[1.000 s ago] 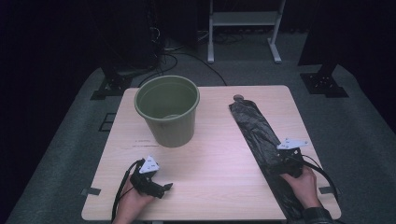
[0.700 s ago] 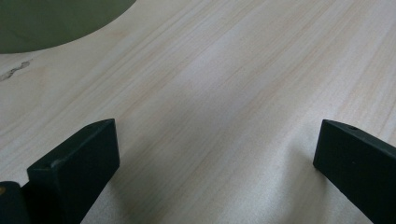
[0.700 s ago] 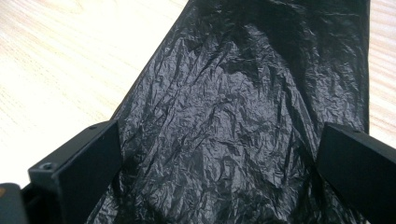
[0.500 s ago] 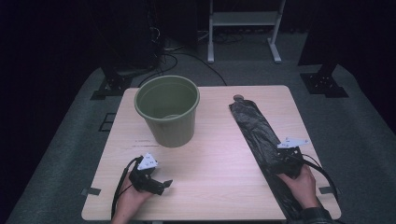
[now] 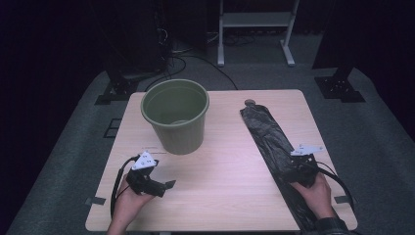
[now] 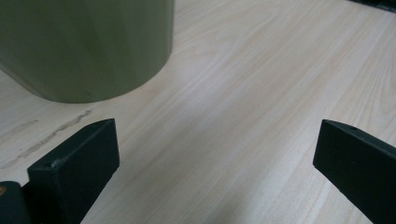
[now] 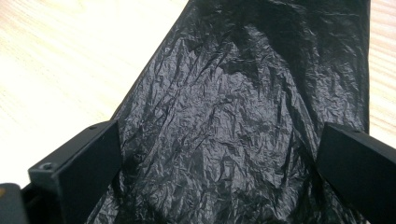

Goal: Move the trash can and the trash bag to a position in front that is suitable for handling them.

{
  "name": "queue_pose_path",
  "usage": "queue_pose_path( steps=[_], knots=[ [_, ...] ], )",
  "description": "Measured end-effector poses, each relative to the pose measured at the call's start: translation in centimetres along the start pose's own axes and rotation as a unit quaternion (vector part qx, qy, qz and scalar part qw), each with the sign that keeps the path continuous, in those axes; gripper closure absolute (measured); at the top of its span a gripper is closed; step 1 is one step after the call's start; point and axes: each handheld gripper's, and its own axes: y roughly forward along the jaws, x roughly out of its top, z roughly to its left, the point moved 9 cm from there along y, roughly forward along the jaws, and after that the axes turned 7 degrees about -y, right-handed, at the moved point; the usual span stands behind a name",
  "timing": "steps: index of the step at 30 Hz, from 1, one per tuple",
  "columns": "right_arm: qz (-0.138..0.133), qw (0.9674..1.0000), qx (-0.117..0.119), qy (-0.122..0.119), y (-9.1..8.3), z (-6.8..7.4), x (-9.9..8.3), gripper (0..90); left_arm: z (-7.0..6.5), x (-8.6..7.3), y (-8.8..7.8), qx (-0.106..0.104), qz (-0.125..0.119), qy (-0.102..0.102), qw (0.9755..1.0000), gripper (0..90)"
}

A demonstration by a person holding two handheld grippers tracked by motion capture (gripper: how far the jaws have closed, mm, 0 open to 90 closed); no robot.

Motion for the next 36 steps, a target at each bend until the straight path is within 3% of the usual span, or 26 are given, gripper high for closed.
queue_pose_path(
  steps=[8,23,36],
  knots=[
    [0.000,1.0000,0.000,-0.001,0.0,0.0,0.0,0.0,1.0,1.5,-1.3,0.005,-0.012,-0.008,0.9999,0.0],
    [0.000,1.0000,0.000,-0.001,0.0,0.0,0.0,0.0,2.9,6.0,-4.2,0.004,-0.034,-0.020,0.9992,0.0],
    [0.000,1.0000,0.000,-0.001,0.0,0.0,0.0,0.0,4.4,9.6,-6.3,0.016,-0.053,-0.021,0.9983,0.0]
  ],
)
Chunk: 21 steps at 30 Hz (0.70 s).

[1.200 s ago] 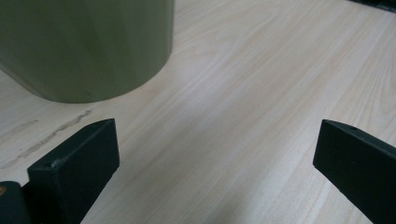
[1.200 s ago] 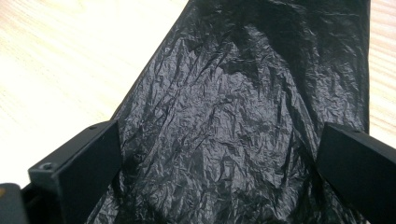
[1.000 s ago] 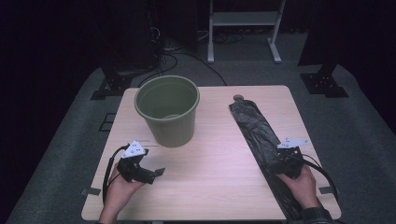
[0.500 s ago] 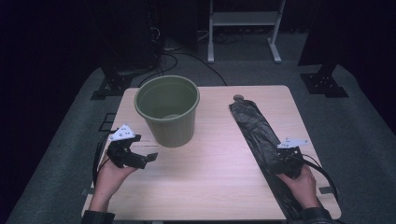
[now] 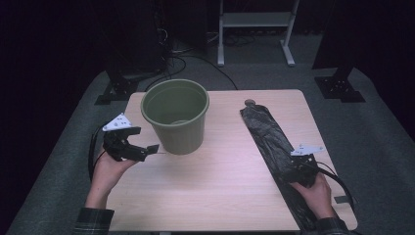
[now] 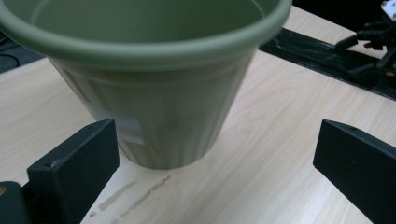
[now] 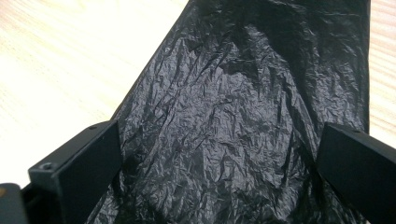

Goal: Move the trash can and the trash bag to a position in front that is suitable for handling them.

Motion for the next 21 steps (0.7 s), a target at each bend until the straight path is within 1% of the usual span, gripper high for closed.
queue_pose_path(
  steps=[5,6,8,9,10,11,14,15,16,18,19,21],
  knots=[
    [0.000,1.0000,0.000,0.000,0.0,0.0,0.0,0.0,0.5,1.5,-0.4,0.007,-0.006,0.001,1.0000,0.0],
    [0.000,1.0000,0.000,0.000,0.0,0.0,0.0,0.0,0.5,1.5,-0.4,0.007,-0.006,0.001,1.0000,0.0],
    [0.000,1.0000,0.000,0.000,0.0,0.0,0.0,0.0,0.7,2.1,-0.5,0.008,-0.008,0.002,0.9999,0.0],
    [0.000,1.0000,0.000,0.000,0.0,0.0,0.0,0.0,1.1,2.7,-0.6,0.012,-0.011,0.000,0.9999,0.0],
    [0.000,1.0000,0.000,0.000,0.0,0.0,0.0,0.0,1.1,2.7,-0.6,0.012,-0.011,0.000,0.9999,0.0],
    [0.000,1.0000,0.000,0.000,0.0,0.0,0.0,0.0,1.4,3.2,-0.7,0.015,-0.011,-0.002,0.9998,0.0],
    [0.000,1.0000,0.000,0.000,0.0,0.0,0.0,0.0,2.0,4.1,-0.6,0.014,-0.015,-0.006,0.9998,0.0],
    [0.000,1.0000,0.000,0.000,0.0,0.0,0.0,0.0,2.0,4.1,-0.6,0.014,-0.015,-0.006,0.9998,0.0],
    [0.000,1.0000,0.000,0.000,0.0,0.0,0.0,0.0,2.4,4.5,-0.4,0.016,-0.014,-0.009,0.9997,0.0],
    [0.000,1.0000,0.000,0.000,0.0,0.0,0.0,0.0,2.9,4.9,-0.1,0.016,-0.013,-0.011,0.9997,0.0],
    [0.000,1.0000,0.000,0.000,0.0,0.0,0.0,0.0,2.9,4.9,-0.1,0.016,-0.013,-0.011,0.9997,0.0],
    [0.000,1.0000,0.000,0.000,0.0,0.0,0.0,0.0,3.7,5.4,0.3,0.020,-0.010,-0.014,0.9997,0.0]
  ],
)
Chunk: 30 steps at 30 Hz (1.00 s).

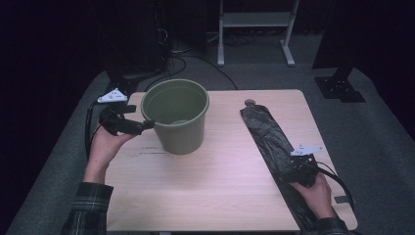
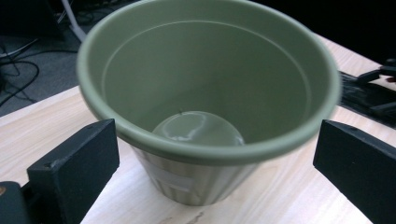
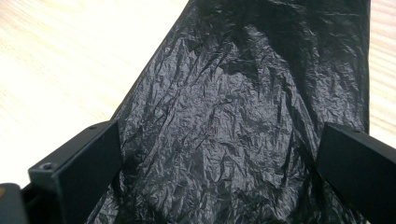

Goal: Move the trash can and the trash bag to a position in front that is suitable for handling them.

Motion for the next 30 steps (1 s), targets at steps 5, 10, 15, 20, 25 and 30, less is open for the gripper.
queue_pose_path(
  steps=[5,10,15,20,25,30],
  knots=[
    [0.000,1.0000,0.000,-0.001,0.0,0.0,0.0,0.0,1.1,0.7,0.5,0.002,-0.006,-0.010,0.9999,0.0],
    [0.000,1.0000,0.000,0.000,0.0,0.0,0.0,0.0,2.2,1.4,1.7,0.000,-0.005,-0.018,0.9998,0.0],
    [0.000,1.0000,0.000,0.000,0.0,0.0,0.0,0.0,2.8,1.3,2.8,0.007,0.007,-0.022,0.9997,0.0],
    [0.000,1.0000,0.000,0.000,0.0,0.0,0.0,0.0,3.0,0.8,4.1,0.015,0.029,-0.018,0.9993,0.0],
    [0.000,1.0000,0.000,0.000,0.0,0.0,0.0,0.0,3.4,0.2,4.8,0.028,0.045,-0.014,0.9985,0.0],
    [0.000,1.0000,0.000,0.000,0.0,0.0,0.0,0.0,3.3,0.0,5.0,0.021,0.041,-0.020,0.9987,0.0]
  ],
)
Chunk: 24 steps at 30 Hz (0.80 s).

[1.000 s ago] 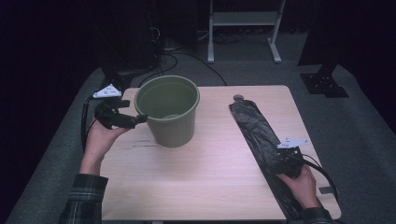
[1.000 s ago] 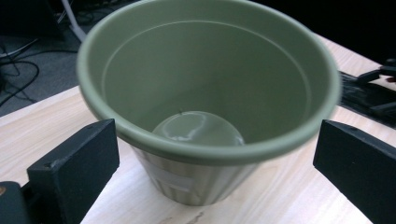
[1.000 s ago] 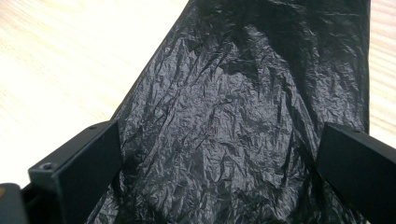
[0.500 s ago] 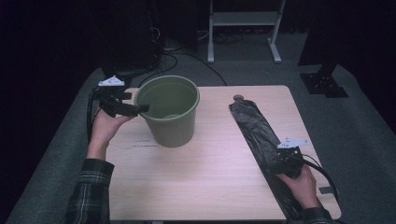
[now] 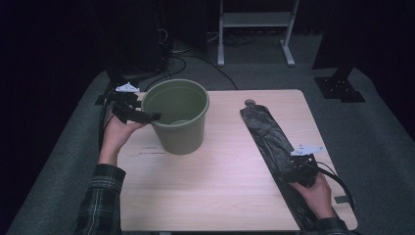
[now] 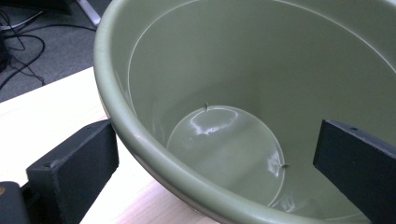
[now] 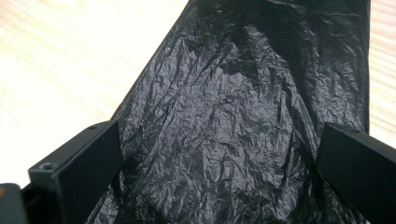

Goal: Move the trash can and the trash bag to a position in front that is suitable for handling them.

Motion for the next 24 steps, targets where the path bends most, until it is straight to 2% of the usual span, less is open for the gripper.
queue_pose_path(
  steps=[6,11,19,24],
  knots=[
    [0.000,1.0000,0.000,0.000,0.0,0.0,0.0,0.0,-0.6,-0.1,0.0,-0.006,-0.001,0.004,1.0000,0.0],
    [0.000,1.0000,0.000,0.000,0.0,0.0,0.0,0.0,-1.7,-0.1,0.3,-0.021,-0.001,0.013,0.9997,0.0],
    [0.000,1.0000,0.000,0.000,0.0,0.0,0.0,0.0,-3.6,-0.2,0.8,-0.038,-0.002,0.026,0.9990,0.0],
    [-0.001,1.0000,0.000,-0.001,0.0,0.0,0.0,0.0,-5.7,-0.3,1.4,-0.051,0.000,0.042,0.9978,0.0]
  ],
)
